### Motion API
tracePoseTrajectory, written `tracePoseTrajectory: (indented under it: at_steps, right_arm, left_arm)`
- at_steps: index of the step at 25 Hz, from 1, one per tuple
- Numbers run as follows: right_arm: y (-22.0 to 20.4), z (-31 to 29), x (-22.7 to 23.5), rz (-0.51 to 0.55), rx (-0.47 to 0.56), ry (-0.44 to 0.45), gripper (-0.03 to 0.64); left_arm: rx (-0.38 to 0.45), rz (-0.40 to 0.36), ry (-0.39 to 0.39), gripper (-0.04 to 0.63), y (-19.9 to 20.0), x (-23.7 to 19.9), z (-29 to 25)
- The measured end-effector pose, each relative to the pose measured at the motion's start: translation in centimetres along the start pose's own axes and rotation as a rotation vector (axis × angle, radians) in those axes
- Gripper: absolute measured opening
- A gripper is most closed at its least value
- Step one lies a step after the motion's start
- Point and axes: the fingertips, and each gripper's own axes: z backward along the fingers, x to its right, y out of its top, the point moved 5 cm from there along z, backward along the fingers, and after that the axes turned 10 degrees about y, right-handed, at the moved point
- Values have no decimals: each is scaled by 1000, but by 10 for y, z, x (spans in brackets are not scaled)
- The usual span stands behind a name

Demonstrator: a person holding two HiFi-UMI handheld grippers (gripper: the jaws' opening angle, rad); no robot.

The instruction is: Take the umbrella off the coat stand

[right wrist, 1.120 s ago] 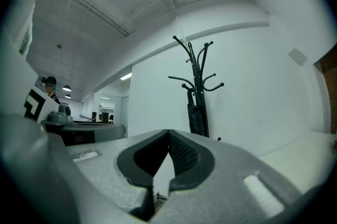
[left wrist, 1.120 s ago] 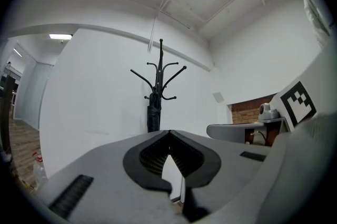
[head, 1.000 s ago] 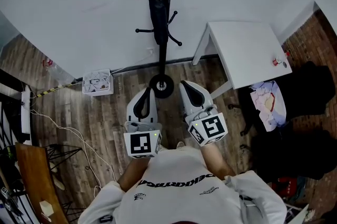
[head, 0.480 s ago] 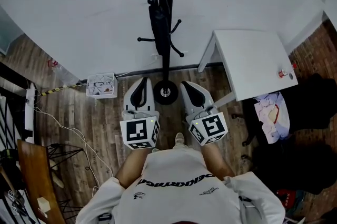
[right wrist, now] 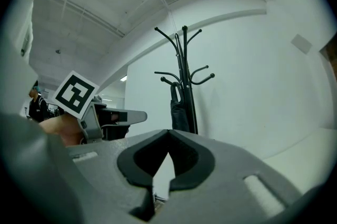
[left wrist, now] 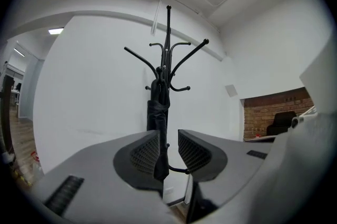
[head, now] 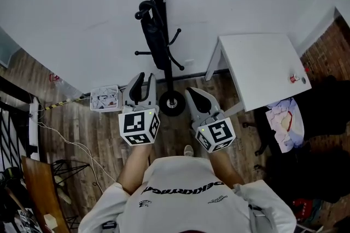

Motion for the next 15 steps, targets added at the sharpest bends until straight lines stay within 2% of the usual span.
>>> tracePoseTrajectory:
  at_steps: [5,15]
  right_arm:
    - [-5,-3,23,-10,-33,19,-1]
    - [-9,-7,51,-22,-48,36,-1]
  left_arm:
    - [-33,-17,-10,146,-5,5,-33]
    - [-98,-23,-15,323,-7,10,-96]
